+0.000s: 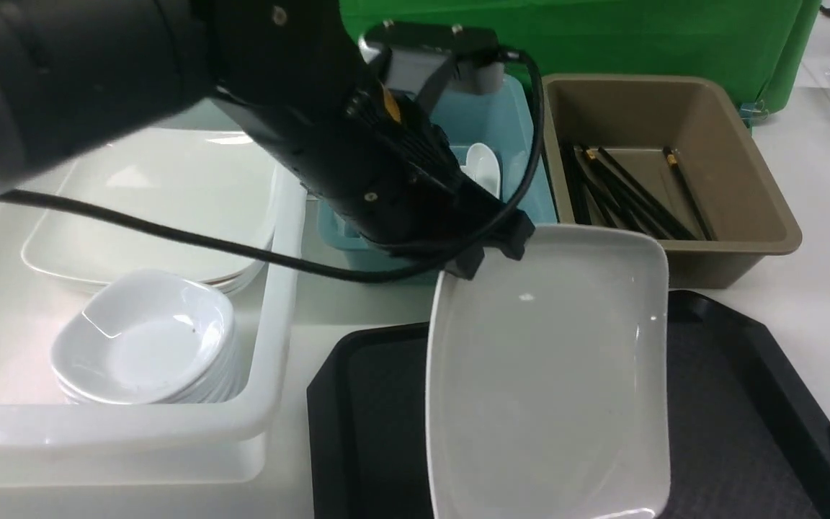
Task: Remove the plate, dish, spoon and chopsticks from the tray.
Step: Use the left arm to put the plate into the large storage box on the left
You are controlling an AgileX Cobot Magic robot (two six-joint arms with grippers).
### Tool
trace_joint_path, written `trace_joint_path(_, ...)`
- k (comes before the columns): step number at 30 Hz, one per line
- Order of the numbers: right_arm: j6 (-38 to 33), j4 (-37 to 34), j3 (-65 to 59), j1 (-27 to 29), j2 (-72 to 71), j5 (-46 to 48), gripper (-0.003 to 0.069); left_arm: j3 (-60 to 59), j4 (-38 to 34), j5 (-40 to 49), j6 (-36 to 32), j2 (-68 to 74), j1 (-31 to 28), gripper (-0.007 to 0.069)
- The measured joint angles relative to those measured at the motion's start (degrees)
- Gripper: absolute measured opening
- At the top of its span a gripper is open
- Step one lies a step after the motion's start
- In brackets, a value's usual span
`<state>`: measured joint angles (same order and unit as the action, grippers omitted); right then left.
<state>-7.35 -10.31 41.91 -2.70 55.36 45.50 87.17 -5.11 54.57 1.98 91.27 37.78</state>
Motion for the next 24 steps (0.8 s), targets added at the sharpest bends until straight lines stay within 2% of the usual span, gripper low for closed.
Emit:
trace_joint_path(9,0.0,0.0,0.0,0.0,0.0,-0.1,0.0554,8.4,1.2,5.1,1.4,-1.4,-4.3,0.0026)
trace_joint_path(17,0.0,0.0,0.0,0.0,0.0,-0.1,0.0554,17.9,0.5,10.4,1.4,-1.4,-14.3,0.0026)
trace_joint_path(21,0.0,0.0,0.0,0.0,0.0,-0.2,0.0554,22.6,-4.2,11.1,-0.9,-1.8,-24.2,0.0026)
trace_joint_path(24,0.0,0.0,0.0,0.0,0.0,-0.2,0.0554,23.8,-9.2,11.0,-2.8,-3.1,-34.4,0.0026)
